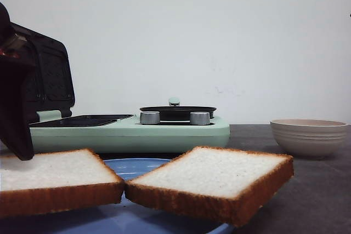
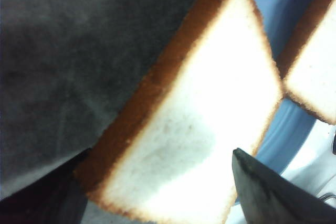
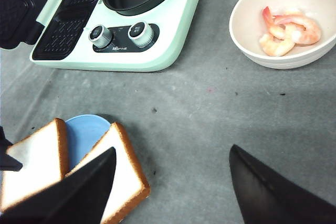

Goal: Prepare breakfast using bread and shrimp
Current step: 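Lower the left gripper and grasp the bread slice nearest it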

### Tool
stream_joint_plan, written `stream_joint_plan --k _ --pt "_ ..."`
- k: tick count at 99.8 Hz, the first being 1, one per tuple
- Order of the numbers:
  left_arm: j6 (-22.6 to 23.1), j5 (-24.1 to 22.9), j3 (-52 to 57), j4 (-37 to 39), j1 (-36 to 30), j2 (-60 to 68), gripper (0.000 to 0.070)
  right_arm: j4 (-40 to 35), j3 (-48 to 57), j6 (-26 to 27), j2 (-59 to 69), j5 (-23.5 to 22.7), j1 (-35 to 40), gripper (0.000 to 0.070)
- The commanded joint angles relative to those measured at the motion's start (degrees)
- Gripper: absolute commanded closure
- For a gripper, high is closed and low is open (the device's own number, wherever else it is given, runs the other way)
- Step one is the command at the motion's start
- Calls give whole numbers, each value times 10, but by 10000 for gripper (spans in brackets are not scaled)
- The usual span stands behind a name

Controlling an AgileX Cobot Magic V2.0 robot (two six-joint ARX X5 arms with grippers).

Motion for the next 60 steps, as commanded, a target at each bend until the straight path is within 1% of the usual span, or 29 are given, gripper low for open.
stream_joint_plan --k 1,16,25,34,50,60 --pt "5 4 8 9 -5 9 254 5 9 -7 2 -2 0 273" --pt "2 4 8 18 -6 9 257 5 9 -7 2 -2 0 273" --pt "3 4 8 17 -6 9 291 5 9 -7 2 -2 0 273" --pt "3 4 8 17 -6 9 421 5 9 -7 2 -2 0 273" --pt "3 4 8 17 -6 9 700 5 9 -7 2 -2 0 273" --pt "2 4 8 5 -6 5 700 5 9 -7 2 -2 0 273"
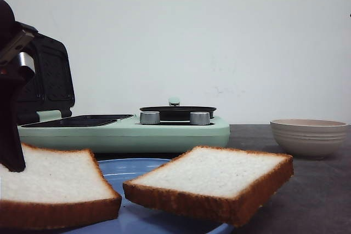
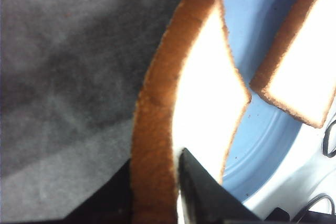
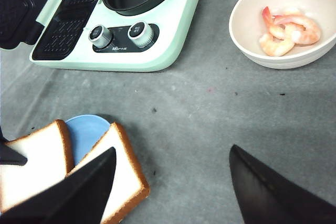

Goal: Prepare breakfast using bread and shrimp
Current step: 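Lower the left gripper and grasp the bread slice nearest it, then lift the bread slice with the left gripper toward the sandwich press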

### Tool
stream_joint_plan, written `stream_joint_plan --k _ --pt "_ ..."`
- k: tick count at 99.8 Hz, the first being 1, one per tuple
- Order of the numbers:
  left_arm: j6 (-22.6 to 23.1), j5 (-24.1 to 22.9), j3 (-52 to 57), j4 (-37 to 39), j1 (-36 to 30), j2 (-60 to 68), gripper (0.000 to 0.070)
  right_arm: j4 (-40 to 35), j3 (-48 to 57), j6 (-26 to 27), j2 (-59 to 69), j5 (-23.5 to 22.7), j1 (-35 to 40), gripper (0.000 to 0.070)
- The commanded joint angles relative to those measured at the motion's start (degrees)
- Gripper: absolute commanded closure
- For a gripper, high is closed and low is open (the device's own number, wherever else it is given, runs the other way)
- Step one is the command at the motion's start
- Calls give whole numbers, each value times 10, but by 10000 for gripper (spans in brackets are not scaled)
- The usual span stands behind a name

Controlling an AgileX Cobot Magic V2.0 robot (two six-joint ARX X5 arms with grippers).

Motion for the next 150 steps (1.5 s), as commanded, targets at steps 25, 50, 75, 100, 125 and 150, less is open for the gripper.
stream_joint_plan --k 25,50,75,100,125,150 --pt "-2 -9 9 -8 -3 -32 700 5 9 -7 2 -2 0 273" --pt "-15 -10 25 -7 -3 -91 700 5 9 -7 2 -2 0 274" --pt "-26 -37 77 -8 -3 -137 699 5 9 -7 2 -2 0 274" --pt "-9 -117 160 -5 -3 -146 699 5 9 -7 2 -2 1 274" --pt "36 -233 234 40 -10 -146 699 5 9 -7 2 -2 1 274" --pt "111 -341 256 119 -25 -130 699 5 9 -7 2 -2 16 273"
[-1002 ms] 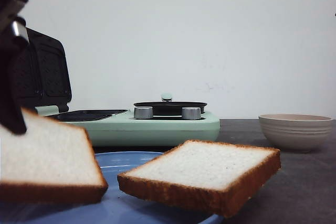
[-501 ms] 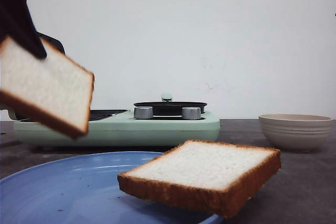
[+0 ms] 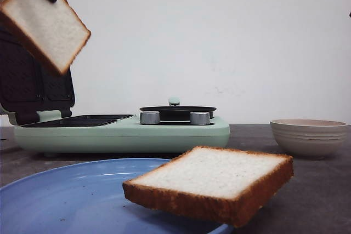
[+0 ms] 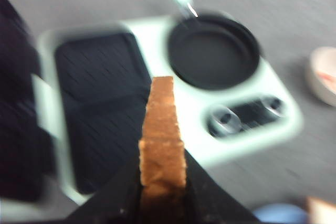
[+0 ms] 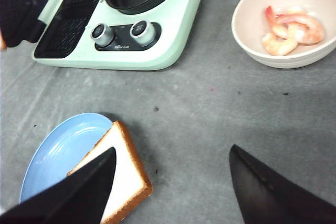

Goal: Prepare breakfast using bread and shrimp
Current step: 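Lift the bread slice with the left gripper toward the sandwich press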

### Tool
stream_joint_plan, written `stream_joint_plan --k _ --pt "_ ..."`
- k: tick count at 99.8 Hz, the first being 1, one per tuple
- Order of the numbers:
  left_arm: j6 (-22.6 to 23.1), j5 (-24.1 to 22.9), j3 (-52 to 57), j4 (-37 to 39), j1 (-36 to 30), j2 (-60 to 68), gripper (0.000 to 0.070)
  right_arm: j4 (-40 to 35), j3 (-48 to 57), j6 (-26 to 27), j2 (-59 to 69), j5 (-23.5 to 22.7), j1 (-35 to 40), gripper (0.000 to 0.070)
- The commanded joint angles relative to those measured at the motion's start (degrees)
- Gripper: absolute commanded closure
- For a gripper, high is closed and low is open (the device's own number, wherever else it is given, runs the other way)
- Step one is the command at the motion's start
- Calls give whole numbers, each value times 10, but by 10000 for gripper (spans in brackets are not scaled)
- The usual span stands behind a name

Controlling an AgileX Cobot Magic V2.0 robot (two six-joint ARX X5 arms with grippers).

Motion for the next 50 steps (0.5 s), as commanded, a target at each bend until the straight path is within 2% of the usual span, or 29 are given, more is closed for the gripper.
stream_joint_plan --k 1,33,50 --pt "43 -26 14 24 -7 15 699 5 9 -7 2 -2 5 273" --pt "152 -145 14 135 -21 92 699 5 9 -7 2 -2 16 274" --pt "211 -168 14 219 -20 148 699 3 9 -7 2 -2 16 274"
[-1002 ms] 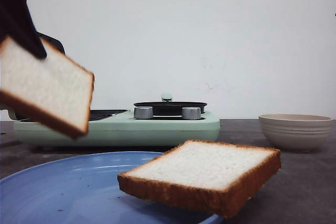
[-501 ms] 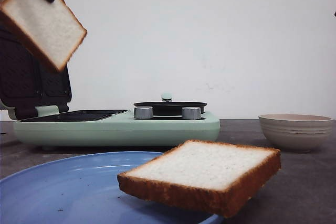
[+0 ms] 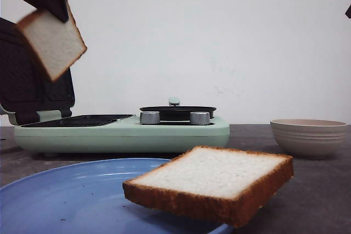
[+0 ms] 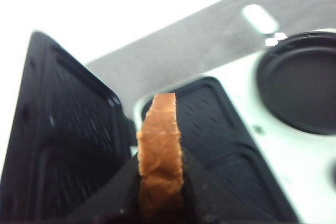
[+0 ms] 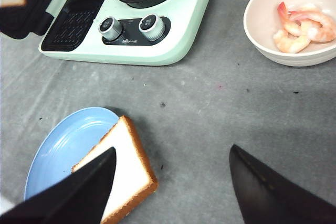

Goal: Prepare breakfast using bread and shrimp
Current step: 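Lift the bread slice with the left gripper toward the sandwich press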

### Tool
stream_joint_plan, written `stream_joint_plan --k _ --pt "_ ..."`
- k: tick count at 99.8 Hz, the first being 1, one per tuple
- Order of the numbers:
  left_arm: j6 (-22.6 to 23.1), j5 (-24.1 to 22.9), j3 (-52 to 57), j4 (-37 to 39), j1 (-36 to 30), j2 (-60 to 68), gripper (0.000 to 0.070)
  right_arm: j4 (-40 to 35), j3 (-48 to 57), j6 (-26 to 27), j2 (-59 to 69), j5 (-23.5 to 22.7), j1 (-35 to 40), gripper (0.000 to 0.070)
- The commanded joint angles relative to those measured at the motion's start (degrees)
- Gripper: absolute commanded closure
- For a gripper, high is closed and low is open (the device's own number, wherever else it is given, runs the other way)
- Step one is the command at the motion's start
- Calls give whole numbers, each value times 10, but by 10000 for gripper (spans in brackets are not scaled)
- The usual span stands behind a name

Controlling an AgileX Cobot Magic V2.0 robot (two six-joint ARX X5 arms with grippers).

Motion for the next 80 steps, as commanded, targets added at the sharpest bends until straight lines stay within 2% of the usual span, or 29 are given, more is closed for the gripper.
stream_joint_plan --k 1,14,38,57,80 --pt "52 -3 13 39 -3 23 699 3 9 -7 2 -2 2 274" --pt "105 -19 15 101 -3 65 699 3 9 -7 2 -2 2 274" --pt "234 -50 16 188 -5 139 700 0 9 -7 2 -2 2 274" --pt "280 -50 38 215 -5 193 700 -1 9 -7 2 -2 2 274" --pt "337 -54 103 213 -5 251 700 -1 9 -8 2 -2 2 274"
